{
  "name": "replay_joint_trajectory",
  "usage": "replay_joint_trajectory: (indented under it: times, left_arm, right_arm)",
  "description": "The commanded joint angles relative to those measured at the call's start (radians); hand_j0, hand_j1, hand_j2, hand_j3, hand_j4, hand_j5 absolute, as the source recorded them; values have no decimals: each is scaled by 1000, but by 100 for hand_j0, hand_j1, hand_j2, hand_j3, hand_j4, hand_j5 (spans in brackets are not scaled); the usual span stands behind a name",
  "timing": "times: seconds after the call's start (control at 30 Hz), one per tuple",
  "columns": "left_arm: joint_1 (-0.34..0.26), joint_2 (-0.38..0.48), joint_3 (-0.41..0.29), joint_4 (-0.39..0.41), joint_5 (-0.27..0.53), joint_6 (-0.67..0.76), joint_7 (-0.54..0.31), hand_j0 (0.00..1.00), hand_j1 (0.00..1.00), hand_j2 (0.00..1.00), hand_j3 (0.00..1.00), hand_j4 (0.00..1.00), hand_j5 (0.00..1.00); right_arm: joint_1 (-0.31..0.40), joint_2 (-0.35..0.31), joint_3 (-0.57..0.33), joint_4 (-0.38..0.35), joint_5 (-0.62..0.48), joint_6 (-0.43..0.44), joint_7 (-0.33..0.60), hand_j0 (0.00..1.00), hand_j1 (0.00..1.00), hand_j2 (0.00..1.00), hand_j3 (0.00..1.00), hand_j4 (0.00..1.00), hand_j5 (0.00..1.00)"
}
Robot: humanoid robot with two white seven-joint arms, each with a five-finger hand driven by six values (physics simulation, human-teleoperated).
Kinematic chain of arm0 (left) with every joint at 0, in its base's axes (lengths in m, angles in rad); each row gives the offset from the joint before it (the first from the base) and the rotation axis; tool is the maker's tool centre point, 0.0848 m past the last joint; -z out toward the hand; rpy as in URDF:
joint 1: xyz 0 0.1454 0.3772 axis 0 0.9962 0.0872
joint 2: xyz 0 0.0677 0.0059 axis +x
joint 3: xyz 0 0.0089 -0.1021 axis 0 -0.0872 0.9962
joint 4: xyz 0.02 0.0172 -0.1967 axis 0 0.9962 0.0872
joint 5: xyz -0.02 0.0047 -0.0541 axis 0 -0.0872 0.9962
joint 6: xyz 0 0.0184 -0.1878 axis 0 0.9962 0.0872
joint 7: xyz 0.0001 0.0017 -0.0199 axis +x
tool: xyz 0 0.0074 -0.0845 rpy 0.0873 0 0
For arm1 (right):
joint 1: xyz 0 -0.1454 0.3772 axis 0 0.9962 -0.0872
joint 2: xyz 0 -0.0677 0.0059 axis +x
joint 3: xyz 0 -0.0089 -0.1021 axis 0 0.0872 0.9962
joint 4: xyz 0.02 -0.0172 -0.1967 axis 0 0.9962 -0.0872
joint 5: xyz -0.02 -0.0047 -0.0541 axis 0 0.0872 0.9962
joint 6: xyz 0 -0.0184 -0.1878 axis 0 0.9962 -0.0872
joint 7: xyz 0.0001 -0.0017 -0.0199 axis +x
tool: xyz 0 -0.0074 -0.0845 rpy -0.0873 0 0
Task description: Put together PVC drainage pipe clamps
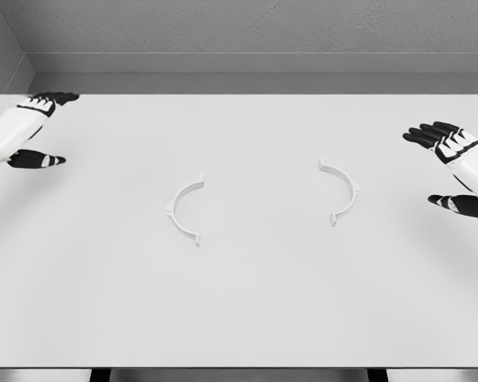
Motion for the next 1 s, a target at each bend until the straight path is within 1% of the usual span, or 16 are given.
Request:
replay_joint_trajectory:
  times: [0.0, 0.1, 0.13, 0.17, 0.2, 0.23, 0.3, 0.37, 0.4, 0.43, 0.53, 0.6, 0.73, 0.83, 0.9, 0.97]
  left_arm:
    - [0, 0, -21, -5, 1, 0, 0, 100, 100, 100, 100, 100, 100]
    - [-2, -5, -44, -6, -1, 0, 0, 100, 100, 100, 100, 100, 100]
    - [-2, -10, -53, -6, -1, 0, 0, 100, 100, 100, 100, 100, 100]
    - [-9, -22, -65, -6, 1, 0, 2, 100, 100, 100, 100, 100, 100]
    - [-12, -33, -81, -6, 1, 0, 2, 100, 100, 100, 100, 100, 100]
    - [-15, -62, -99, -6, -2, 0, 2, 100, 100, 100, 100, 100, 100]
    - [-31, -70, -130, -6, -1, 0, 2, 100, 100, 100, 100, 100, 100]
    - [-31, -71, -133, -8, 2, 0, 2, 100, 100, 100, 100, 100, 100]
    - [-31, -74, -145, -15, 1, 0, 2, 100, 100, 100, 100, 100, 100]
    - [-32, -77, -168, -20, -1, 0, 2, 100, 100, 100, 100, 100, 100]
    - [-20, -85, -203, -64, -2, 0, 2, 100, 100, 100, 100, 100, 100]
    - [-11, -77, -207, -101, 1, 0, 2, 100, 100, 100, 100, 100, 100]
    - [8, -20, -216, -166, 12, 0, 2, 100, 100, 100, 100, 100, 100]
    - [25, 16, -219, -210, 13, 0, 3, 100, 100, 100, 100, 100, 100]
    - [55, 44, -219, -253, 13, 0, 5, 100, 100, 100, 100, 100, 100]
    - [63, 46, -219, -262, 13, 0, 5, 100, 100, 100, 100, 100, 100]
  right_arm:
    - [0, -1, 1, -1, -7, 1, -1, 100, 100, 100, 100, 100, 100]
    - [-17, -1, 13, 1, -4, 1, -1, 100, 100, 100, 100, 100, 100]
    - [-58, 2, 56, 5, 10, 1, -1, 100, 100, 100, 100, 100, 100]
    - [-156, 45, 136, 54, 77, 1, -1, 100, 100, 100, 100, 100, 100]
    - [-218, 71, 182, 94, 128, 1, -1, 100, 100, 100, 100, 100, 100]
    - [-264, 91, 226, 137, 135, 1, 5, 100, 100, 100, 100, 100, 100]
    - [-327, 129, 274, 206, 145, 1, 59, 100, 100, 100, 100, 100, 100]
    - [-370, 163, 309, 237, 232, 1, 65, 100, 100, 100, 100, 100, 100]
    - [-402, 174, 313, 278, 240, 1, 67, 100, 100, 100, 100, 100, 100]
    - [-414, 182, 334, 307, 243, 1, 65, 100, 100, 100, 100, 100, 100]
    - [-434, 194, 339, 360, 243, 21, 62, 100, 100, 100, 100, 100, 100]
    - [-434, 211, 340, 367, 240, 75, 53, 100, 100, 100, 100, 100, 100]
    - [-431, 218, 340, 369, 232, 109, 59, 100, 100, 100, 100, 100, 100]
    - [-430, 218, 337, 375, 234, 109, 61, 100, 100, 100, 100, 100, 100]
    - [-428, 217, 334, 389, 235, 109, 61, 100, 100, 100, 100, 100, 100]
    - [-425, 217, 331, 390, 234, 109, 61, 100, 100, 100, 100, 100, 100]
